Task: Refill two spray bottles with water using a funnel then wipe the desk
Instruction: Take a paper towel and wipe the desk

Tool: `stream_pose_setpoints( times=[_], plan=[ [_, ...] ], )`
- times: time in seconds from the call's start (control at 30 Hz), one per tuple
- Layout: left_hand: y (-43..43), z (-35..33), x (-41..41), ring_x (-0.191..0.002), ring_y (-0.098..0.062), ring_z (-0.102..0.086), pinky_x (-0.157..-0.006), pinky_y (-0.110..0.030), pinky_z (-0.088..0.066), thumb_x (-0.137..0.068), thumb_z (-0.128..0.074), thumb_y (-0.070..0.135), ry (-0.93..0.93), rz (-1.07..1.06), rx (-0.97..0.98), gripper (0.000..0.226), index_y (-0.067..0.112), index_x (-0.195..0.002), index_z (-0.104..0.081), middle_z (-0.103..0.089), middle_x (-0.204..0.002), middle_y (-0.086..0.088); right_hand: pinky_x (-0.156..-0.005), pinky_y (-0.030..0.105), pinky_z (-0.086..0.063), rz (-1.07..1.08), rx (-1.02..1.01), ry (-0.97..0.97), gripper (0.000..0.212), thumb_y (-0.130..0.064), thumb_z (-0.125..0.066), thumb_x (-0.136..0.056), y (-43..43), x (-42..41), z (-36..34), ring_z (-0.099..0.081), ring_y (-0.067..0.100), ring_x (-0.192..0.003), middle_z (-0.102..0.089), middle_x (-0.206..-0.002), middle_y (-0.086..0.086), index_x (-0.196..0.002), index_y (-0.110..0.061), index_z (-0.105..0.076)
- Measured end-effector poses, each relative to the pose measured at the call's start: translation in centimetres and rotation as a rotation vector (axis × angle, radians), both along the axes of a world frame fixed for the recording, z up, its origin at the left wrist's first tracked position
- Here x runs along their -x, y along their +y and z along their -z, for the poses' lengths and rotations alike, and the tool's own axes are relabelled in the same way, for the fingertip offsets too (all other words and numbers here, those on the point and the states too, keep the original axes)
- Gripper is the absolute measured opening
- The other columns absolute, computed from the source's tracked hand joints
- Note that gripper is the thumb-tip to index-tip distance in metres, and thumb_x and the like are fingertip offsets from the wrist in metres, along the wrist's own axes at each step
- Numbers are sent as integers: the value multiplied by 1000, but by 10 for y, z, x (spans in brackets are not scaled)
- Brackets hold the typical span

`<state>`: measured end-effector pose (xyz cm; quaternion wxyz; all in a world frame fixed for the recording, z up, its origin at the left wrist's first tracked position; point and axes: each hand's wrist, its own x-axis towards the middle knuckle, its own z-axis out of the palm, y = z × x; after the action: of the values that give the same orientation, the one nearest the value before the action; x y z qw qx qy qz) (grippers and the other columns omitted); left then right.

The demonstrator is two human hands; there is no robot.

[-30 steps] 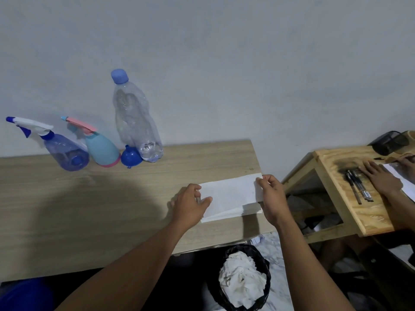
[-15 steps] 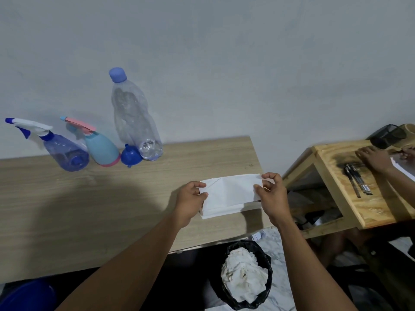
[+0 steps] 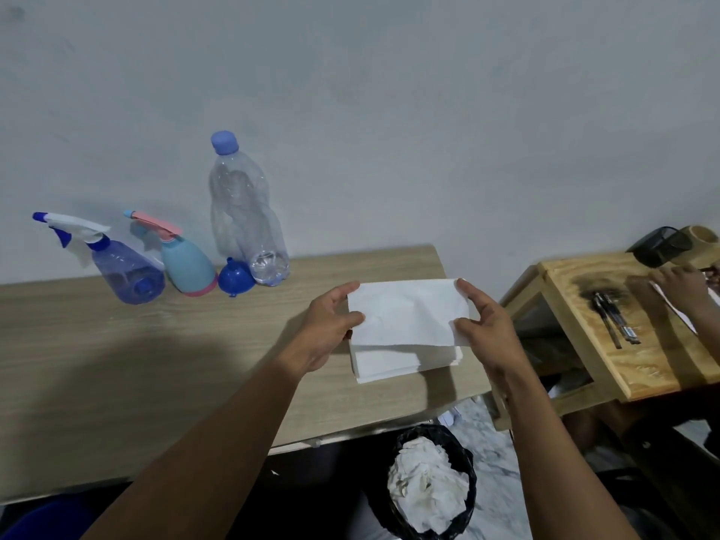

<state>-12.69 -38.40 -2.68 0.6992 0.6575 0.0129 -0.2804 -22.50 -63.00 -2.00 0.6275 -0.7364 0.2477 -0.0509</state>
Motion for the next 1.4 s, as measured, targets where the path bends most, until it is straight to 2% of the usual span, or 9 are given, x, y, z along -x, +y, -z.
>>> stream_pose_setpoints(
  times=[0.2,0.33,0.57,0.73,0.83,1.0,1.13,1.3,1.4],
  plan=[
    [19,-10,1,-96,-21,-73,-85,-39,-60,-83,-72,-6,-92,-87,-19,59,21,-133,-57,-72,-114,-5,-98,39,-55,-47,-10,-47,66,8,-54,-93,23,2,-6,-67,26,-110,-46,-149,-16,-143,-33,-51],
    [47,-10,4,-90,-16,-74,-78,-31,-60,-86,-72,4,-110,-165,-94,46,23,-127,-61,-75,-102,-4,-97,37,-50,-103,8,-39,68,11,-52,-91,47,-1,-1,-36,50,-128,-37,-157,-18,-147,-28,-48],
    [132,-12,2,-97,-17,-70,-88,-28,-55,-85,-74,5,-131,-381,-106,30,16,-112,-69,-73,-105,-4,-95,52,-52,-274,57,-26,75,7,-57,-84,131,-16,-14,-60,46,-109,-51,-143,-20,-142,-41,-50],
    [215,-15,-2,-81,-15,-65,-67,-24,-52,-84,-74,6,-121,-474,-113,25,13,-108,-70,-72,-97,-4,-86,22,-57,-349,26,-21,70,13,-54,-86,209,-31,-19,-69,2,-101,-58,-133,-11,-140,-32,-54],
    [268,-11,-3,-77,-15,-65,-58,-19,-52,-85,-72,-1,-89,-470,-93,27,9,-110,-68,-71,-101,-12,-93,37,-55,-383,32,19,69,11,-56,-86,258,-39,-13,-71,29,-96,-60,-134,-14,-141,-30,-53],
    [341,3,-8,-88,-14,-67,-62,-17,-55,-85,-70,-5,-66,-409,-79,42,4,-125,-63,-70,-112,-12,-95,34,-55,-393,53,30,72,6,-61,-81,332,-51,-1,-70,16,-102,-61,-135,-10,-140,-32,-52],
    [393,11,-15,-94,10,-61,-72,-7,-49,-84,-70,-7,-83,-341,-126,55,7,-136,-55,-63,-123,-1,-89,30,-56,-418,108,64,71,1,-65,-81,377,-68,5,-69,18,-104,-61,-135,-8,-143,-29,-51],
    [451,13,-20,-119,-5,-49,-92,-14,-41,-86,-67,-9,-37,-233,-223,67,8,-146,-42,-50,-141,0,-85,11,-44,-545,234,126,77,0,-62,-82,434,-88,10,-53,16,-119,-48,-141,-5,-152,-23,-38],
    [477,6,-34,-120,-4,-46,-78,1,-39,-88,-63,-10,-120,-199,-300,70,10,-150,-37,-48,-144,-2,-107,31,-45,-589,280,80,83,1,-60,-82,464,-105,13,-48,19,-132,-40,-153,-5,-155,-24,-31]
  ],
)
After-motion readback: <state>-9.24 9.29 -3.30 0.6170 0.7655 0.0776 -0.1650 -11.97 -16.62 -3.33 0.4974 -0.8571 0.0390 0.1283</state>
